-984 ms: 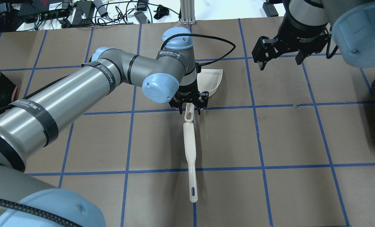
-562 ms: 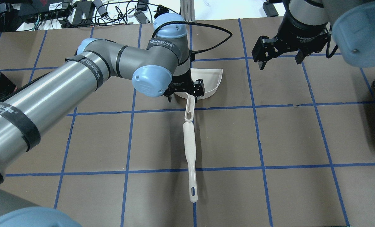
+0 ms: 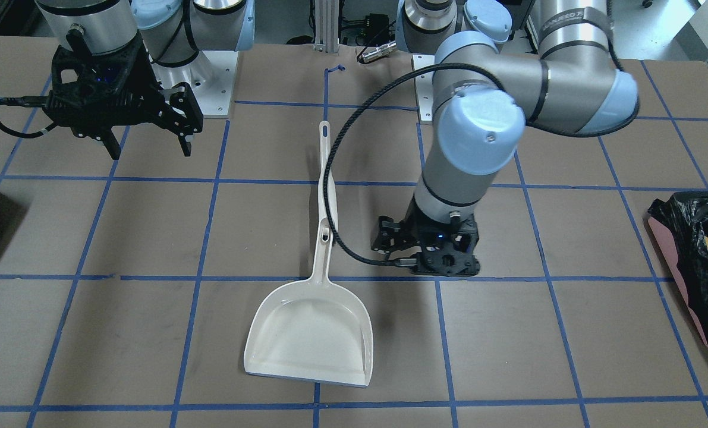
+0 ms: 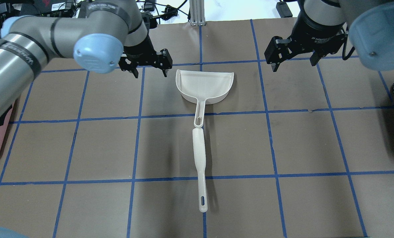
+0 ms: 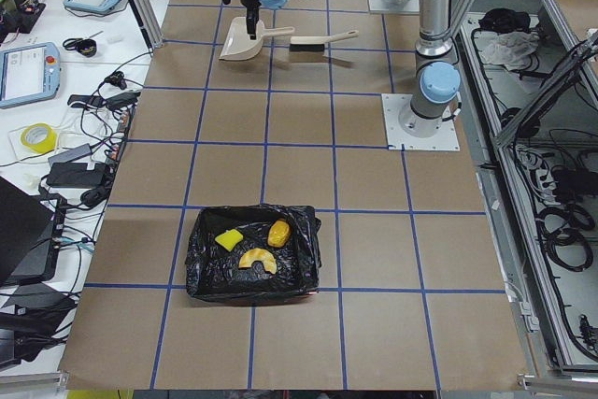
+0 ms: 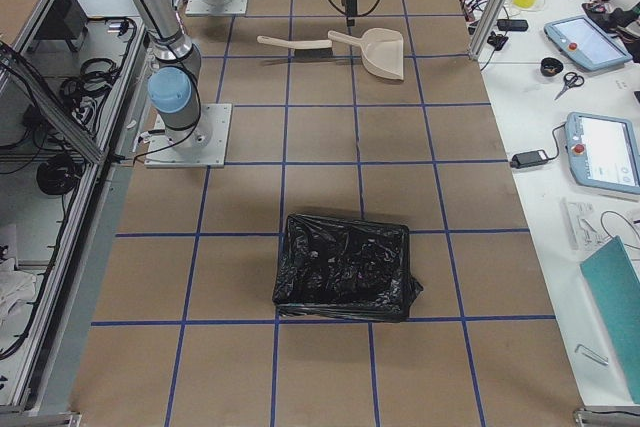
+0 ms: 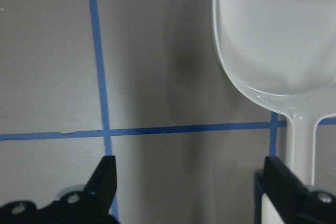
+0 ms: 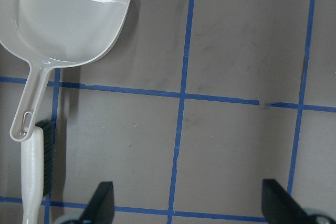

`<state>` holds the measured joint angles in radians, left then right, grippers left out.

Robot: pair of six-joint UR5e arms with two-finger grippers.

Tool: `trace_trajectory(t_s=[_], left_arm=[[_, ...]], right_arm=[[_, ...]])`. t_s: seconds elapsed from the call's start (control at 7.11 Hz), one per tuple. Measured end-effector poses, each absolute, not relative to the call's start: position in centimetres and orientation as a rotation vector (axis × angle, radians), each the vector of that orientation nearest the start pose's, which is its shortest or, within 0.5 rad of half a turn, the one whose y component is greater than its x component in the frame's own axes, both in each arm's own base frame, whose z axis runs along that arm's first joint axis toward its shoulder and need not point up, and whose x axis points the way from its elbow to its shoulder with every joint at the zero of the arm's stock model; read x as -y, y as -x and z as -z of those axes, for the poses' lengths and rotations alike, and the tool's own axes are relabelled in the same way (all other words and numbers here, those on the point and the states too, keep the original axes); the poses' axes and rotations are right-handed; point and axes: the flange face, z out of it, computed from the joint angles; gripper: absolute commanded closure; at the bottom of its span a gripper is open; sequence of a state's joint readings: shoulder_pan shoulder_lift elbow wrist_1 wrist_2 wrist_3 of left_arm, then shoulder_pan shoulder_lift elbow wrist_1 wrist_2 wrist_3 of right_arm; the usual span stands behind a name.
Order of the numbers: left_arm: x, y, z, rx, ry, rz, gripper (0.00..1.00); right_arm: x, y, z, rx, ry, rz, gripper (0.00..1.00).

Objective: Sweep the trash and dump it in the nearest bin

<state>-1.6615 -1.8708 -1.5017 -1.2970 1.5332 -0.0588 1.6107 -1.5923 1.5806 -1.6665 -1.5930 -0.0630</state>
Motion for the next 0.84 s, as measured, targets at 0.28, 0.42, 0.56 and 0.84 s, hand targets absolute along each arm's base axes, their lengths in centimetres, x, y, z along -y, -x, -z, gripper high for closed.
trace_trajectory(t_s=[0.28, 0.42, 0.56, 0.84], left_arm=[[58.9, 11.5, -44.8, -3.178, -0.007, 0.099, 0.00], [57.8, 9.3, -46.8, -3.187, -0.001, 0.114, 0.00], [56.4, 8.5, -47.8, -3.199, 0.000, 0.112, 0.00], [53.8, 8.5, -48.3, -3.205, -0.007, 0.099, 0.00]], right_arm=[[48.7, -15.1, -50.3, -3.157, 0.160, 0.171, 0.00], [48.7, -15.0, -50.3, -3.158, 0.160, 0.170, 0.00], [48.7, -15.0, -50.3, -3.158, 0.160, 0.170, 0.00], [48.7, -15.0, -50.3, -3.159, 0.159, 0.170, 0.00]])
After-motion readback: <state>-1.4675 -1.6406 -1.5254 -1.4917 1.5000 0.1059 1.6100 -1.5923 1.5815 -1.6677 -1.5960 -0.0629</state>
